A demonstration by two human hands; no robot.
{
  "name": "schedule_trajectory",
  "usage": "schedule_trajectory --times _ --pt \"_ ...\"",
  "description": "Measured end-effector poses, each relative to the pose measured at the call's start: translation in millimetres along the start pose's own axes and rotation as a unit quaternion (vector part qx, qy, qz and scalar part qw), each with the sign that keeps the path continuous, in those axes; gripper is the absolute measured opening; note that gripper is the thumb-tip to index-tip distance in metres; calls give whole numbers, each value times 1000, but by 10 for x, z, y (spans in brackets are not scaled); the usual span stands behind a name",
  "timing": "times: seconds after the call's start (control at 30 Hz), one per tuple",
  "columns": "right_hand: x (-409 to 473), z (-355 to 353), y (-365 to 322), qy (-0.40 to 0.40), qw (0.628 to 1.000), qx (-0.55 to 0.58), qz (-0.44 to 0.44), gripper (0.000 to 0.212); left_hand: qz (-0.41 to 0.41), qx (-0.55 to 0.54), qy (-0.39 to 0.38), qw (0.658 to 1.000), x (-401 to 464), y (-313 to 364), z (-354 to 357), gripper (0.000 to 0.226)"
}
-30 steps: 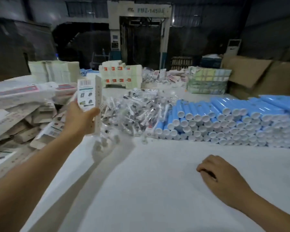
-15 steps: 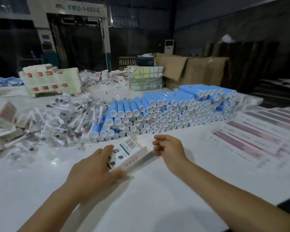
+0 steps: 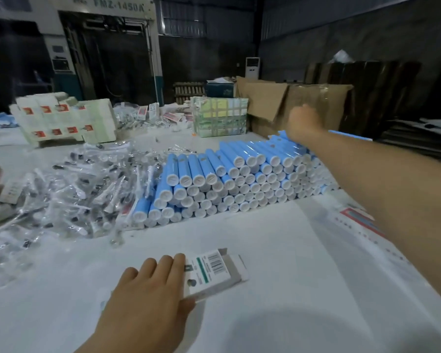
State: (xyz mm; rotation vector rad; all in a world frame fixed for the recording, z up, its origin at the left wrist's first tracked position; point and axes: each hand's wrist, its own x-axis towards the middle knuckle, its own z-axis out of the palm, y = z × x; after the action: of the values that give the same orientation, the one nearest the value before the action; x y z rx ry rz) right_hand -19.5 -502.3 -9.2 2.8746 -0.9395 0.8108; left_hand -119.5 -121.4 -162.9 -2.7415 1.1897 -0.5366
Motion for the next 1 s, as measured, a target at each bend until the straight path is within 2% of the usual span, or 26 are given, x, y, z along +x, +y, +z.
schedule_trajectory --times 0.13,0.2,0.23,0.3,0.4,0.5,0.53,0.57,0.63,0.7,0.77,0.9,1.0 --pt "168 185 44 -108 987 -112 29 24 -8 -54 -44 998 53 12 -63 70" --pt "219 258 29 -116 983 -135 40 27 -13 -67 -27 997 51 6 12 75" --pt "234 264 16 -117 982 -141 42 28 -19 -66 -55 996 42 4 30 76" --pt "259 264 10 -114 984 -135 37 27 -18 -41 -65 997 47 -7 45 76" --pt "200 180 -27 -78 994 -77 21 28 -30 -37 -70 996 31 -14 53 74" --pt "1 -47 -173 -28 994 106 -1 28 -43 -31 -56 997 23 -1 18 75" --pt "-118 -124 -224 -11 980 200 -3 27 -55 -40 -50 996 14 0 -19 76" --pt "-290 -198 -262 -6 953 302 -5 36 -68 -57 -47 995 -4 4 -50 76" --pt "-735 -269 -257 -39 869 494 -11 74 -78 -80 -18 994 -30 -15 -64 75" --pt "-1239 -189 -193 -65 797 600 8 92 -86 -76 1 993 -7 -48 -77 72" --pt "-1748 -34 -167 -69 759 646 38 86 -96 -74 0 993 1 -50 -87 70" --pt "-2361 218 -250 -62 717 687 105 60 -97 -64 -2 993 -41 50 -101 68" --pt "-2527 282 -348 -57 705 700 101 47 -108 -77 15 991 -43 68 -104 68"
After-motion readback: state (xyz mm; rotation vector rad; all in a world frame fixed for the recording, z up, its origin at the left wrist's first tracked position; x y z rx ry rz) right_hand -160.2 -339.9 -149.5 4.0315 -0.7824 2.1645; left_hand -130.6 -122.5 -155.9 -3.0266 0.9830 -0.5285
